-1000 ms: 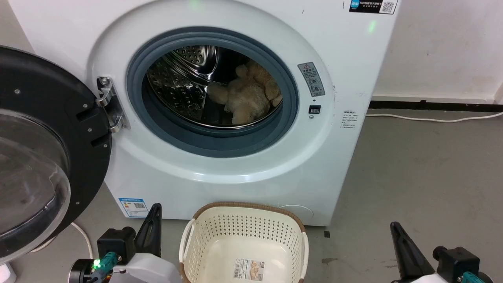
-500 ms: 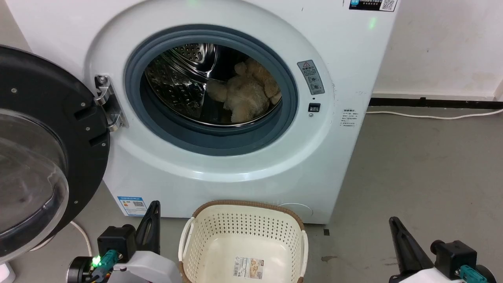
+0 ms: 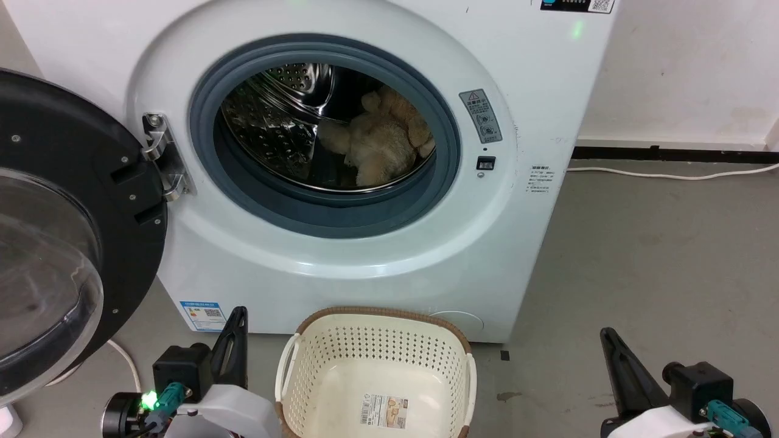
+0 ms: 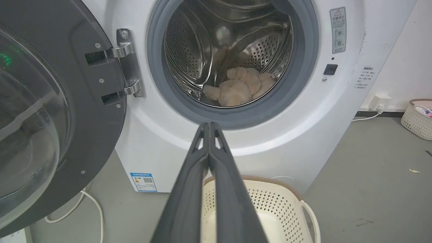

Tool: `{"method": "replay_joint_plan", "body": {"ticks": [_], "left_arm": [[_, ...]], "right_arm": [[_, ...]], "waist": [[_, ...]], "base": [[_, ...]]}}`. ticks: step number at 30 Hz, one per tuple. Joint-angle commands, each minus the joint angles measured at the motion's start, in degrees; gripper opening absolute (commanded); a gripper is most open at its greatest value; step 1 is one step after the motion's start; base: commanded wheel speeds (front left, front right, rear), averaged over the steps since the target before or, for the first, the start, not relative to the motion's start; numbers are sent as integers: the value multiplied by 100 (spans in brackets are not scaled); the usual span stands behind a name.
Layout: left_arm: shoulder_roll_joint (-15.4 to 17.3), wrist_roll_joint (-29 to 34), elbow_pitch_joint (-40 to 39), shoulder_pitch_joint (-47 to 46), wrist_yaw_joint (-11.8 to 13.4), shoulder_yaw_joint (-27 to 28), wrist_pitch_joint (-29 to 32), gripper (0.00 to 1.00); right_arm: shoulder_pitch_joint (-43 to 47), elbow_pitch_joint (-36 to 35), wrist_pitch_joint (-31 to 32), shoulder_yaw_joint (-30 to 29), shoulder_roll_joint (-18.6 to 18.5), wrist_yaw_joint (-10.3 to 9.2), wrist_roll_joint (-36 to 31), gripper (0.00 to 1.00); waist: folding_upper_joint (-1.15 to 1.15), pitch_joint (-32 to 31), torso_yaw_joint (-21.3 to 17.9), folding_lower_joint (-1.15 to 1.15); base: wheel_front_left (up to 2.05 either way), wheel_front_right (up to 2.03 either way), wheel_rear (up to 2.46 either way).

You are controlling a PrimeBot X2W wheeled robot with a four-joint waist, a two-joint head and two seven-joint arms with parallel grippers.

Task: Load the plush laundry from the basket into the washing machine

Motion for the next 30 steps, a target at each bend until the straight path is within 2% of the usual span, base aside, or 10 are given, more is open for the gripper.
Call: {"method": "replay_joint_plan", "body": {"ticks": [1, 30], "left_arm": [[-46, 80, -43, 16, -43, 51, 16, 0], [-394, 746, -217, 22, -264, 475, 242, 0]], "right_arm": [[-116, -43, 17, -10, -2, -3, -39, 0], [-338, -183, 318, -17, -2, -4, -351, 0]], "waist": [[0, 3, -1, 0], [0, 112, -33, 0]], "base": [[0, 0, 0], [0, 0, 0]]}}
